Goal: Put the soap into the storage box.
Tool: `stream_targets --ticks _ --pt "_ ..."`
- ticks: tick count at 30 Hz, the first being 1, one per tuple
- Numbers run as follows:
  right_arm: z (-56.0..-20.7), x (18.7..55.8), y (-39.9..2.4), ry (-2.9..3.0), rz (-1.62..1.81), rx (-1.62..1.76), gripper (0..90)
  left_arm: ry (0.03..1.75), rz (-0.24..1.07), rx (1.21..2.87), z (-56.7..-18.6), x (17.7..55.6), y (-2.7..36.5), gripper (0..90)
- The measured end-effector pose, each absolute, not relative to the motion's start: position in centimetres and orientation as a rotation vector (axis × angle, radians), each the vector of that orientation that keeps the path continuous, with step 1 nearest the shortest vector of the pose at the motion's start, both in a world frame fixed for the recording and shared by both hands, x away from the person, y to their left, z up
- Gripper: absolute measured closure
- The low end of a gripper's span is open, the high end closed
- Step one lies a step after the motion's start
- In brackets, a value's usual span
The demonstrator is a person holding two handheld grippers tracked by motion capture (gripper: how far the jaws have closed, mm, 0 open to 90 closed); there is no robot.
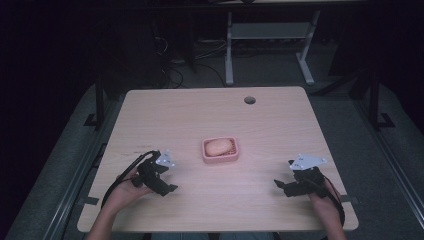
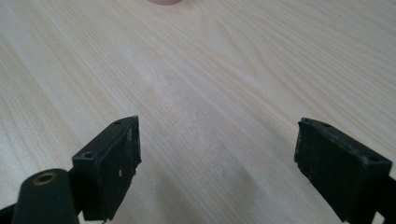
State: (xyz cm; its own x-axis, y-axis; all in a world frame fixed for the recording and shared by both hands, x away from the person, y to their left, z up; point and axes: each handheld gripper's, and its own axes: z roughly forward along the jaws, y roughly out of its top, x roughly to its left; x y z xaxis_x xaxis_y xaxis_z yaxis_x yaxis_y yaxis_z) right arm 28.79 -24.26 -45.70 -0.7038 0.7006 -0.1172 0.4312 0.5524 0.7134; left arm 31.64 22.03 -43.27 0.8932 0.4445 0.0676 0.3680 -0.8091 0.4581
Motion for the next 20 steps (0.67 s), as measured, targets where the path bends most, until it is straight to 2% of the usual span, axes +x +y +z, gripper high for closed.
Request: stream_targets --ticks 9,20 --pt "-45.7 28.9 -24.3 2.408 0.948 0.917 13.9 0.616 0.291 2.585 -43.1 30.2 23.6 19.1" --pt "-45.7 28.9 -24.2 2.416 0.951 0.902 13.9 0.637 0.272 2.562 -43.5 30.3 24.4 19.1"
